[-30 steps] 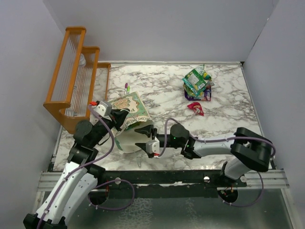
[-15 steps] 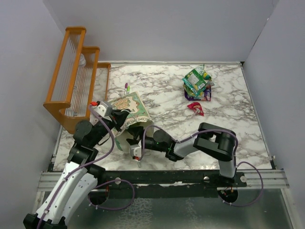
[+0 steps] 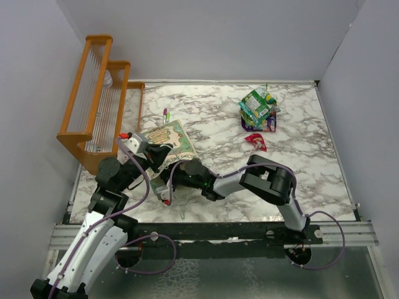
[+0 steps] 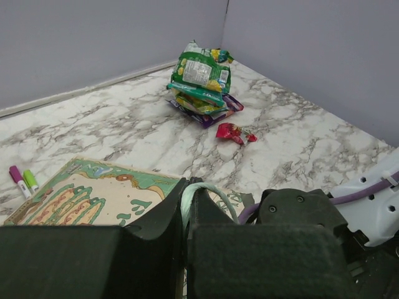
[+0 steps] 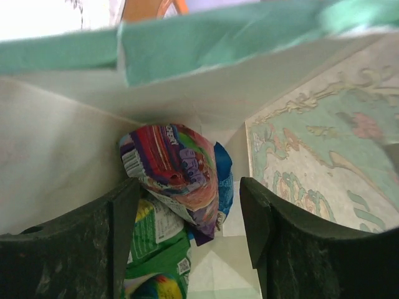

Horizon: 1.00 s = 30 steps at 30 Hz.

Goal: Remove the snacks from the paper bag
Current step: Take out the snack from the paper bag.

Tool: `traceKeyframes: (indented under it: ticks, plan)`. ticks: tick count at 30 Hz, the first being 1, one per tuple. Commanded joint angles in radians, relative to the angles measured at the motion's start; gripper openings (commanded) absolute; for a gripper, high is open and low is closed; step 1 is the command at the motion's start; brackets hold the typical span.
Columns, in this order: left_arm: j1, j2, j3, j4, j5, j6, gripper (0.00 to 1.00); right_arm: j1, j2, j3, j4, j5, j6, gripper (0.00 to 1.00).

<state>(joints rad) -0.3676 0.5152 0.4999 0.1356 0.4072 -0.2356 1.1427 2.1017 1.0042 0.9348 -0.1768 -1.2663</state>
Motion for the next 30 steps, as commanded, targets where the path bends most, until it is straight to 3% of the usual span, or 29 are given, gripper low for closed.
traceKeyframes:
  ticks: [1, 12, 15, 20, 30]
  plan:
    - [0.005, -0.006, 0.006, 0.046, 0.046, -0.015, 0.00, -0.024, 0.031, 0.049, -0.108, -0.015, -0.157, 0.66]
    - [0.005, -0.003, 0.006, 0.053, 0.059, -0.022, 0.00, -0.034, 0.116, 0.168, -0.220, -0.069, -0.313, 0.62]
    - [0.006, -0.004, 0.006, 0.048, 0.056, -0.021, 0.00, -0.034, 0.120, 0.169, -0.213, -0.069, -0.324, 0.54]
    - [0.006, -0.003, 0.009, 0.043, 0.040, -0.015, 0.00, -0.034, 0.100, 0.120, -0.169, -0.075, -0.332, 0.29]
    - [0.005, 0.003, 0.013, 0.024, -0.001, -0.009, 0.00, -0.032, -0.009, -0.001, -0.107, -0.076, -0.311, 0.18]
